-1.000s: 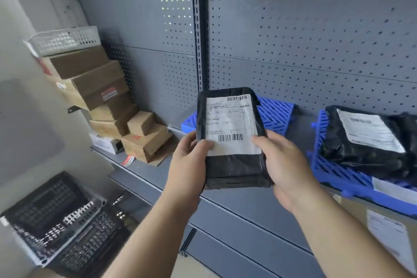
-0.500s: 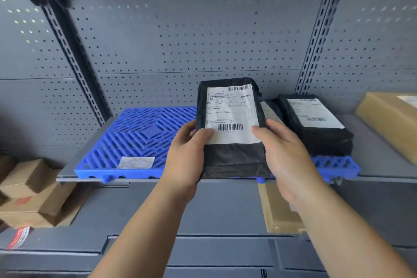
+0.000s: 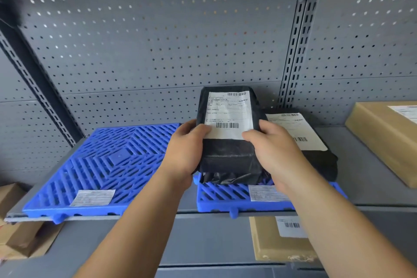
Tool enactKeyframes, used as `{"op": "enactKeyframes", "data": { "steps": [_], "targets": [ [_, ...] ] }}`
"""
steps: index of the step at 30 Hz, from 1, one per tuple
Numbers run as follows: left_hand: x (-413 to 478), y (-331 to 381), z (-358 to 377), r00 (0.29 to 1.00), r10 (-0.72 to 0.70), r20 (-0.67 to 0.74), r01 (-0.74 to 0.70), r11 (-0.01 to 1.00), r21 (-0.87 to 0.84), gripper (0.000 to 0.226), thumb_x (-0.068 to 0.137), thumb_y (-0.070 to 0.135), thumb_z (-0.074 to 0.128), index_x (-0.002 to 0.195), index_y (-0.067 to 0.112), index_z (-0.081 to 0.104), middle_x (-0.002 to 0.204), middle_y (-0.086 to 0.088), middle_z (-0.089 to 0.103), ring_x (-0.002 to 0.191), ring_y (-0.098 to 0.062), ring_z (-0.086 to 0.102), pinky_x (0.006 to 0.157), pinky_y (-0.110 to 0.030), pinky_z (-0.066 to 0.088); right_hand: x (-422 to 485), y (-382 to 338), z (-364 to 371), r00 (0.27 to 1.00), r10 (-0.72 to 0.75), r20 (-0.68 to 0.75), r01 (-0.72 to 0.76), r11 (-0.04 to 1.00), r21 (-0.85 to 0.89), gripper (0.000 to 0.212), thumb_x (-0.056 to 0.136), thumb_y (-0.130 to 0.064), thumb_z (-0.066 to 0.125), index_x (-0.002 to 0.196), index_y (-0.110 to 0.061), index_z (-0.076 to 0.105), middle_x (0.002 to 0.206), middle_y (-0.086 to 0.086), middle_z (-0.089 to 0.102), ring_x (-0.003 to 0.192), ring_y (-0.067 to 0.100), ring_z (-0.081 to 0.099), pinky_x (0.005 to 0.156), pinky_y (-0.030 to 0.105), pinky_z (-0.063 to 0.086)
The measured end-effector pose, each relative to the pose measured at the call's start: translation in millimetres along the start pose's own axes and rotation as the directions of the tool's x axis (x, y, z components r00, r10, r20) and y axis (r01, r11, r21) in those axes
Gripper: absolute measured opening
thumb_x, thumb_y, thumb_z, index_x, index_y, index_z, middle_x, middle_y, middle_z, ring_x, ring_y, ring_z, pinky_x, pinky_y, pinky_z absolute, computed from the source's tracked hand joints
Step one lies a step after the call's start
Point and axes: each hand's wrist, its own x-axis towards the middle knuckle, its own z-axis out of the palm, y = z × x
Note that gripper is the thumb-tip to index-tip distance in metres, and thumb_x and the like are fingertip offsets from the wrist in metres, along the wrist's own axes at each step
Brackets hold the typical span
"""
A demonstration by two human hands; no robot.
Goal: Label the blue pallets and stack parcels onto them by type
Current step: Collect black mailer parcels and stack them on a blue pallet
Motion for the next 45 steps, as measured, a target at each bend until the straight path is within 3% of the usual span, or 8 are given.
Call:
{"op": "enactKeyframes", "data": {
  "steps": [4, 10, 14, 19, 25, 28, 32, 45],
  "targets": [
    [14.8, 1.1, 1.8, 0.999, -0.048, 0.024, 0.048, 0.999, 0.022, 0.017, 0.094, 0.021, 0.061, 0.094, 0.021, 0.079, 0.079, 0.000, 0.078, 0.058, -0.020, 0.072, 0.043, -0.026, 0.050, 13.3, 2.4, 0.9, 1.000, 0.009, -0.019, -0.010, 0.998, -0.059, 0.025, 0.085, -0.022, 0.055, 0.102, -0.008, 0.067, 0.098, 0.015, 0.073, 0.072, 0.030, 0.062, 0.063, 0.037, 0.044],
    [27.6, -0.3, -5.9, 0.992, -0.084, 0.090, 0.076, 0.993, 0.087, 0.023, 0.093, 0.025, 0.063, 0.077, 0.026, 0.079, 0.073, 0.002, 0.076, 0.056, -0.015, 0.070, 0.042, -0.023, 0.048, 17.7, 0.4, 5.4, 0.998, 0.035, -0.053, -0.043, 0.987, -0.157, 0.035, 0.088, -0.038, 0.059, 0.106, -0.009, 0.069, 0.101, 0.011, 0.075, 0.093, 0.031, 0.071, 0.081, 0.052, 0.058],
    [28.4, -3.1, -12.9, 0.993, -0.046, 0.105, 0.038, 0.997, 0.071, 0.018, 0.092, 0.030, 0.062, 0.097, 0.028, 0.078, 0.094, 0.002, 0.080, 0.078, -0.017, 0.076, 0.058, -0.028, 0.056, 13.1, -1.0, 8.0, 0.990, -0.044, -0.131, 0.016, 0.978, -0.207, 0.031, 0.086, -0.047, 0.055, 0.098, -0.021, 0.067, 0.088, -0.003, 0.073, 0.082, 0.019, 0.068, 0.072, 0.039, 0.056],
    [21.4, -0.1, -18.6, 0.999, 0.041, 0.022, -0.043, 0.995, 0.094, 0.034, 0.092, 0.036, 0.065, 0.127, 0.036, 0.064, 0.121, 0.008, 0.072, 0.103, -0.012, 0.072, 0.076, -0.031, 0.059, 10.2, -0.2, 6.9, 0.965, -0.136, -0.225, 0.060, 0.947, -0.314, 0.061, 0.092, -0.050, 0.054, 0.147, -0.024, 0.046, 0.146, -0.006, 0.053, 0.126, 0.015, 0.055, 0.090, 0.032, 0.041],
    [10.1, 7.2, -28.4, 0.974, 0.219, 0.057, -0.227, 0.936, 0.271, 0.042, 0.093, 0.039, 0.064, 0.135, 0.042, 0.058, 0.120, 0.030, 0.057, 0.103, 0.017, 0.058, 0.060, 0.001, 0.042, -2.1, -5.4, 10.1, 0.949, -0.190, -0.251, 0.086, 0.923, -0.375, 0.060, 0.094, -0.049, 0.053, 0.150, -0.030, 0.041, 0.149, -0.008, 0.048, 0.128, 0.015, 0.051, 0.098, 0.035, 0.042],
    [3.8, 7.3, -33.3, 0.960, 0.268, 0.086, -0.280, 0.890, 0.358, 0.044, 0.092, 0.044, 0.063, 0.135, 0.045, 0.055, 0.128, 0.023, 0.057, 0.123, -0.004, 0.056, 0.083, -0.014, 0.046, -12.9, -5.2, 12.7, 0.932, -0.215, -0.290, 0.081, 0.908, -0.412, 0.058, 0.094, -0.048, 0.053, 0.149, -0.031, 0.042, 0.149, -0.008, 0.047, 0.132, 0.016, 0.048, 0.101, 0.035, 0.040],
    [-8.1, 6.5, -34.2, 0.929, 0.342, 0.138, -0.367, 0.823, 0.433, 0.041, 0.091, 0.045, 0.062, 0.131, 0.048, 0.054, 0.123, 0.015, 0.058, 0.129, -0.003, 0.046, 0.108, -0.035, 0.043, -30.1, -0.4, 14.0, 0.905, -0.232, -0.357, 0.044, 0.885, -0.464, 0.052, 0.094, -0.047, 0.054, 0.144, -0.034, 0.046, 0.142, -0.008, 0.050, 0.132, 0.020, 0.047, 0.096, 0.033, 0.038],
    [-70.5, -2.2, 32.2, 0.684, 0.592, 0.426, -0.723, 0.473, 0.504, 0.050, 0.085, 0.042, 0.058, 0.134, 0.030, 0.057, 0.134, 0.010, 0.053, 0.129, -0.015, 0.040, 0.112, -0.041, 0.035, -102.2, 21.9, -40.3, 0.808, -0.269, -0.525, -0.040, 0.863, -0.504, 0.062, 0.094, -0.043, 0.058, 0.151, -0.028, 0.039, 0.150, -0.001, 0.046, 0.140, 0.021, 0.039, 0.112, 0.038, 0.032]
  ]
}}
